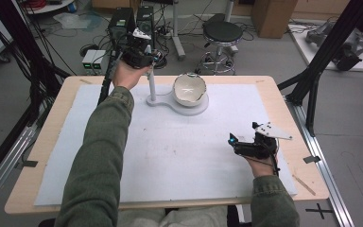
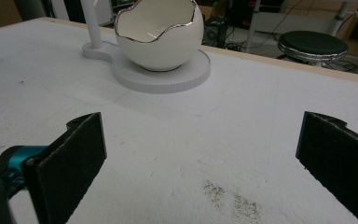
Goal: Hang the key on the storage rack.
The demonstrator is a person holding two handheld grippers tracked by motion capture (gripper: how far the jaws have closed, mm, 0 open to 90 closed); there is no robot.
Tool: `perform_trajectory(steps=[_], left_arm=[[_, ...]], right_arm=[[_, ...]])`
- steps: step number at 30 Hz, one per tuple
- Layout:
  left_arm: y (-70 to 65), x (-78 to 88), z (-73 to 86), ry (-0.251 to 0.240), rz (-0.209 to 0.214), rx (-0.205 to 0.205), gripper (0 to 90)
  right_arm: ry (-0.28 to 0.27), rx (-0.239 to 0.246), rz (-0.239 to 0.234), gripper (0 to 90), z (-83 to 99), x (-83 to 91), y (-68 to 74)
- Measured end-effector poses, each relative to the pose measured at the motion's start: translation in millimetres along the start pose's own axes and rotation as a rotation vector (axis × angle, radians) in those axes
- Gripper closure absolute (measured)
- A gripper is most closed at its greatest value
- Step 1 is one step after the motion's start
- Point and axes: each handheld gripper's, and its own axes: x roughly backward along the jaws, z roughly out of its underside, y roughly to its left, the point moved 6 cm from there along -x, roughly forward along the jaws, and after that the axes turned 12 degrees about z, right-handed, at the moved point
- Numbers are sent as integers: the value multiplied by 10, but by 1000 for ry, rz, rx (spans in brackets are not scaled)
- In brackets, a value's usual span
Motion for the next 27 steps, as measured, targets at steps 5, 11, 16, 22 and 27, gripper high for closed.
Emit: perform_trajectory(steps=[5,11,16,22,27], left_arm=[[-2,31,-13,-12,2,34,667],[-5,89,9,-46,100,116,489],[-45,122,19,-71,121,116,384],[-91,138,38,-101,129,128,329],[-128,146,48,-82,121,115,239]], right_arm=[[0,1,-1,5,1,-1,0],[2,4,-3,5,3,2,5],[3,3,-4,5,3,2,7],[3,5,-2,5,4,-1,8],[2,6,-3,5,4,-3,12]])
